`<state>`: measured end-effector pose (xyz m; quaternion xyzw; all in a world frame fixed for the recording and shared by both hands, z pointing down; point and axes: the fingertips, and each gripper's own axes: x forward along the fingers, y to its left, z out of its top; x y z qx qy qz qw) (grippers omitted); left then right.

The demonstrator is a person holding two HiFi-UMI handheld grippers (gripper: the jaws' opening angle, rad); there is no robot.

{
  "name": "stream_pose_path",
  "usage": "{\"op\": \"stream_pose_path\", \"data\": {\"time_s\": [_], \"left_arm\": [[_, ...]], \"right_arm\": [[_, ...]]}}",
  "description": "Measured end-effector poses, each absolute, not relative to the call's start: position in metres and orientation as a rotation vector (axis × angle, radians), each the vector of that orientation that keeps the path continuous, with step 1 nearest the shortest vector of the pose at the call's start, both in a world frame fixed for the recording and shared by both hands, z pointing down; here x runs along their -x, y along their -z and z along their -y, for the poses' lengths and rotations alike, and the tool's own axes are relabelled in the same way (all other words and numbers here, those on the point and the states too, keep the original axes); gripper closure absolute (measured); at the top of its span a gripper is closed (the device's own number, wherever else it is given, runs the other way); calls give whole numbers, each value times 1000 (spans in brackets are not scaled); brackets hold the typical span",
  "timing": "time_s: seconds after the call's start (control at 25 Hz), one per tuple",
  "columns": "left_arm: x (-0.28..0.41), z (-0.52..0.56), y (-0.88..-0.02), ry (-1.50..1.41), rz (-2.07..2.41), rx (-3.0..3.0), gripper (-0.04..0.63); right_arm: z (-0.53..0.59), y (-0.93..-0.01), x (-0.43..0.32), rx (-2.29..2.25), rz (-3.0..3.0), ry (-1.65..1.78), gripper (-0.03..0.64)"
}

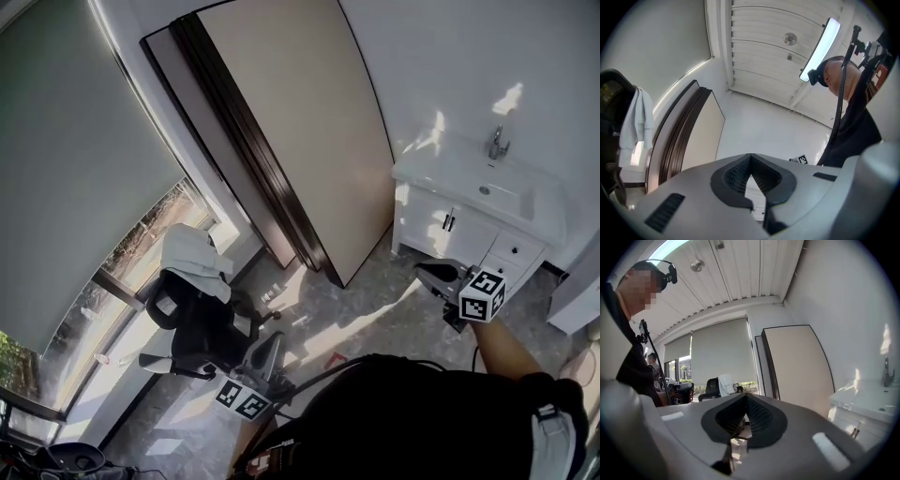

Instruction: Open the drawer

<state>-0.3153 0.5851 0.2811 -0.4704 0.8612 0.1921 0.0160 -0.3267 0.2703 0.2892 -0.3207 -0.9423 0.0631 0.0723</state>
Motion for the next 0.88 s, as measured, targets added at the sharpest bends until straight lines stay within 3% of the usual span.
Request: {"op": "stream_pose_path", "data": {"time_s": [0.48, 0.88], "left_arm": [[486, -624, -261, -570, -2524, 1812, 598], [555, -591, -296, -595, -2508, 1925, 598]], "right_arm": [[-319, -249, 435, 640, 2971, -176, 618], [-291, -278, 476, 507, 2960, -219, 618]]}}
